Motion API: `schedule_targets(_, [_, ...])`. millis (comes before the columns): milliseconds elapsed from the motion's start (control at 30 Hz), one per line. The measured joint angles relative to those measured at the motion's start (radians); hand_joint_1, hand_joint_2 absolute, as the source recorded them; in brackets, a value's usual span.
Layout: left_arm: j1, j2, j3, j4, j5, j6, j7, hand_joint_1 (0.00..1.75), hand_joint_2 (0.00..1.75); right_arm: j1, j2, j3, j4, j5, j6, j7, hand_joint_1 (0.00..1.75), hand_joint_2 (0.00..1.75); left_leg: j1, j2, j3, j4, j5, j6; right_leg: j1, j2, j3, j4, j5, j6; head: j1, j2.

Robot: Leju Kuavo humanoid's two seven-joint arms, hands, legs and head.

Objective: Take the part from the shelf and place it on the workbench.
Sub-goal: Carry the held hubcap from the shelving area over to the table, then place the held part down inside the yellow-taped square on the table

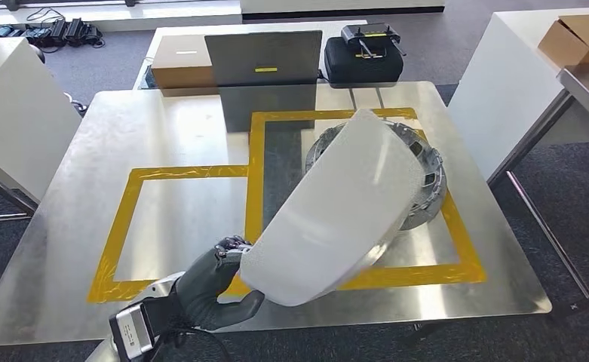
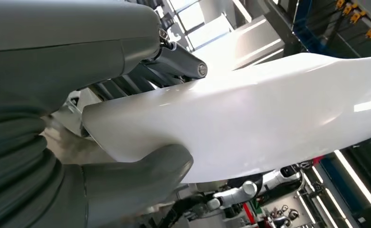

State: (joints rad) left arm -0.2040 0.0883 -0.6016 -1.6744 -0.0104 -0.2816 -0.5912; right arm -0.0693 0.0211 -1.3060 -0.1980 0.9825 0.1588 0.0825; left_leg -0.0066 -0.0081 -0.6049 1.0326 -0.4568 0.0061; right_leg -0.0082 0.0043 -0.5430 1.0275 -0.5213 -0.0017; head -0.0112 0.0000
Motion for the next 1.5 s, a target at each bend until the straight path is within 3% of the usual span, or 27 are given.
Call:
schedule_targets(167, [0.021,0.024,0.054,-0.018,-0.076,0.064,0.000,1.75,1.75,0.001,0.012,0.000,0.000,-0.005,-0.024,0.091,0.00,0.00,0.000,0.001,0.004,0.000,-0.006,0.010,0.000,0.000,0.010,-0.014,-0.001,0.015,0.001,0.000])
schedule_targets(333, [0.057,0.066,0.109,-0.030,-0.182,0.135,-0.004,1.75,1.75,0.002,0.024,0.000,0.000,0.004,-0.032,0.131,0.00,0.00,0.000,0.001,0.005,0.000,-0.007,0.012,0.000,0.000,0.011,-0.017,0.000,0.022,0.001,0.000])
schedule_targets(567, [0.058,0.123,0.158,-0.016,-0.368,0.286,0.022,1.75,1.75,0.002,0.027,0.000,0.000,0.013,-0.018,0.133,0.00,0.00,0.001,0.001,0.007,-0.001,-0.006,0.010,0.001,0.000,0.012,-0.017,0.000,0.024,0.000,0.000])
schedule_targets(767, [0.000,0.146,0.179,0.060,-0.458,0.362,0.044,1.75,1.75,0.001,0.031,0.000,0.000,0.014,-0.013,0.120,0.00,0.00,0.002,0.001,0.008,-0.001,-0.005,0.009,0.002,0.000,0.012,-0.017,0.000,0.023,0.000,0.000])
schedule_targets(933, [-0.111,0.136,0.175,0.224,-0.602,0.480,0.067,1.75,1.75,-0.001,0.037,0.000,0.000,0.010,-0.018,0.108,0.00,0.00,0.002,0.001,0.008,-0.001,-0.005,0.009,0.002,0.000,0.013,-0.017,0.000,0.023,0.000,0.000])
schedule_targets(1200, [-0.314,0.082,0.138,0.607,-0.779,0.683,0.120,1.75,1.75,-0.002,0.046,-0.002,0.000,0.005,-0.035,0.103,0.00,0.00,0.002,0.001,0.009,-0.001,-0.004,0.009,0.002,0.000,0.014,-0.016,0.002,0.024,0.001,0.000])
schedule_targets(1500, [-0.411,0.052,0.120,0.921,-0.941,0.808,0.191,1.75,1.75,0.000,0.051,-0.013,0.000,-0.005,-0.039,0.102,0.00,0.00,0.002,0.002,0.009,-0.002,-0.004,0.009,0.002,0.001,0.013,-0.016,0.002,0.024,0.001,0.000])
